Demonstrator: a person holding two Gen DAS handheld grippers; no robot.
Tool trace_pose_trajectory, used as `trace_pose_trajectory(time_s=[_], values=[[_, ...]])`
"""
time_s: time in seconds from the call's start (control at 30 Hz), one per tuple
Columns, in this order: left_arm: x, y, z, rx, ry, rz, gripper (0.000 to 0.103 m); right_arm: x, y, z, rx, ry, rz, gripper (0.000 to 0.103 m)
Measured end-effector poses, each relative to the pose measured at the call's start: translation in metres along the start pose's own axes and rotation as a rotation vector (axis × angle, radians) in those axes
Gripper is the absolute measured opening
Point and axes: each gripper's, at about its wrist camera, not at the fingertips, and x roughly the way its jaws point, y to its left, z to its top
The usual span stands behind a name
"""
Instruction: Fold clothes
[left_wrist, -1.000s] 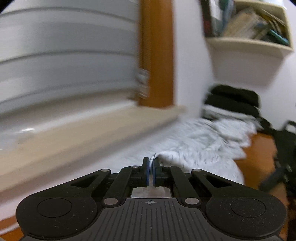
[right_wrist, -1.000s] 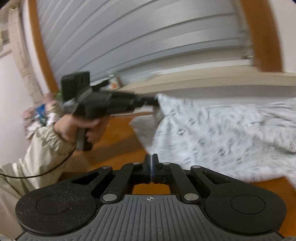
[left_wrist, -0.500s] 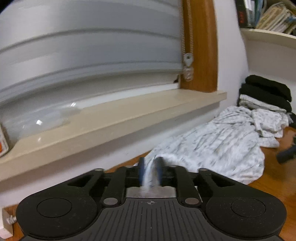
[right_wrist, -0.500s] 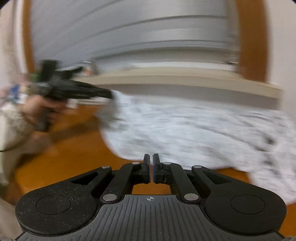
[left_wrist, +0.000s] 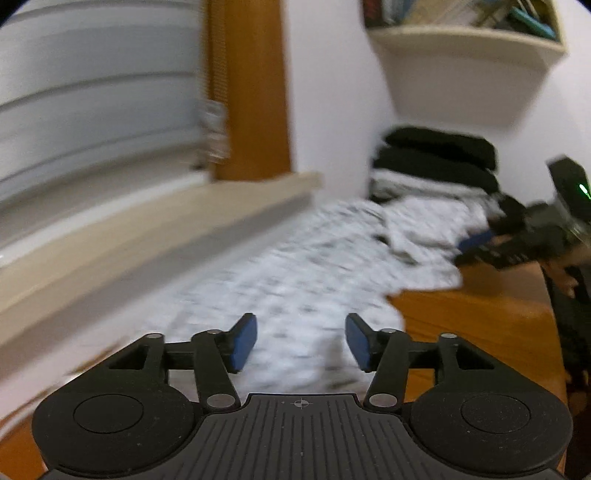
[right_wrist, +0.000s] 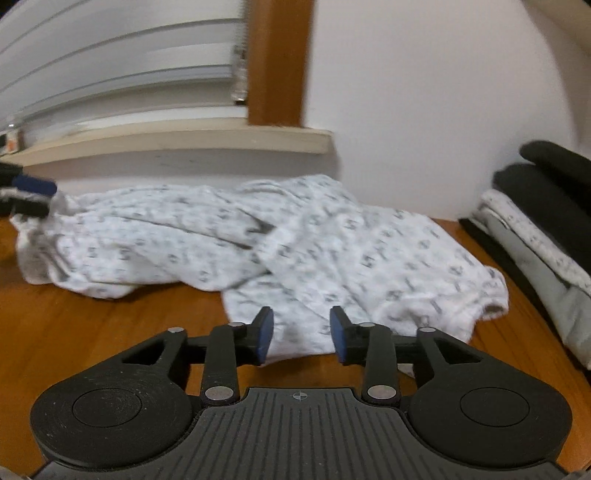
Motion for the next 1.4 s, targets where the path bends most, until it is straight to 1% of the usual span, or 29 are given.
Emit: trace_pose_trajectory(time_s=[0.1,0.2,0.23,0.27,0.3,0.33,0.4,0.53,0.63,0.7,0.73,0.77,0.8,0.83,0.87,0.97,1.0,1.07,1.13,1.17,1.2,1.23,1.27,1.33,1.37,1.4], values=[[0.019,-0.024,-0.006,0.041,0.032,-0.037,0.064,0.008,-0.002,-0.006,0.023,-0.003,-0.017,0.037],[0.036,-0.037,-0.007,0.070,0.046,-0.048,0.065,0.012,-0.003,-0.006,0.004,-0.012,-0.047,0.039],[0.040,-0.040,-0.007,0.080,0.046,-0.049,0.057,0.013,-0.004,-0.006,-0.006,-0.015,-0.060,0.041],[0.045,-0.042,-0.007,0.101,0.042,-0.046,0.032,0.015,-0.004,-0.005,-0.018,-0.020,-0.075,0.042],[0.047,-0.041,-0.007,0.110,0.053,-0.038,0.021,0.017,-0.005,-0.003,-0.031,-0.030,-0.099,0.044],[0.049,-0.038,-0.006,0.100,0.054,-0.045,0.004,0.019,-0.007,-0.002,-0.039,-0.033,-0.109,0.045],[0.054,-0.032,-0.004,0.078,0.055,-0.057,0.004,0.024,-0.007,0.001,-0.055,-0.037,-0.107,0.047],[0.041,-0.010,0.001,0.026,0.011,0.000,0.003,0.035,-0.003,0.007,-0.085,-0.038,-0.072,0.054],[0.026,0.007,0.005,-0.004,-0.023,0.024,0.003,0.044,0.000,0.011,-0.106,-0.037,-0.047,0.054],[0.016,0.017,0.007,-0.023,-0.047,0.040,0.003,0.051,0.003,0.016,-0.099,-0.018,-0.035,0.053],[0.011,0.022,0.008,-0.031,-0.058,0.045,0.003,0.054,0.003,0.018,-0.092,-0.006,-0.031,0.049],[0.007,0.027,0.009,-0.040,-0.069,0.051,0.003,0.057,0.002,0.020,-0.087,0.007,-0.032,0.042],[0.002,0.033,0.010,-0.052,-0.085,0.061,0.003,0.060,0.001,0.022,-0.086,0.018,-0.032,0.015],[-0.003,0.038,0.009,-0.059,-0.100,0.075,0.003,0.061,0.001,0.022,-0.104,0.022,-0.026,0.002],[-0.008,0.044,0.009,-0.066,-0.115,0.089,0.003,0.060,0.001,0.023,-0.121,0.024,-0.023,0.001],[-0.019,0.064,0.008,-0.119,-0.142,0.102,0.003,0.047,-0.004,0.027,-0.153,0.016,-0.071,0.001],[-0.022,0.070,0.008,-0.128,-0.150,0.118,0.003,0.043,-0.007,0.028,-0.162,0.014,-0.087,0.001],[-0.030,0.080,0.008,-0.151,-0.165,0.134,0.003,0.031,-0.016,0.033,-0.159,0.013,-0.128,0.001],[-0.036,0.088,0.006,-0.165,-0.168,0.140,0.003,0.019,-0.028,0.037,-0.152,-0.003,-0.190,0.001],[-0.035,0.090,0.005,-0.162,-0.162,0.151,0.003,0.015,-0.034,0.039,-0.137,-0.002,-0.193,0.002],[-0.034,0.092,0.004,-0.158,-0.150,0.163,0.003,0.012,-0.039,0.040,-0.121,-0.003,-0.182,0.003],[-0.031,0.093,0.002,-0.153,-0.135,0.164,0.003,0.011,-0.041,0.041,-0.104,-0.011,-0.163,0.008],[-0.028,0.093,0.000,-0.151,-0.122,0.162,0.003,0.010,-0.043,0.042,-0.089,-0.017,-0.142,0.018],[-0.022,0.093,-0.003,-0.151,-0.100,0.160,0.003,0.017,-0.039,0.041,-0.077,-0.004,-0.079,0.058],[-0.020,0.093,-0.004,-0.150,-0.092,0.159,0.003,0.020,-0.037,0.041,-0.074,0.003,-0.051,0.061],[-0.017,0.092,-0.005,-0.149,-0.083,0.158,0.003,0.027,-0.031,0.041,-0.094,0.016,-0.045,0.062]])
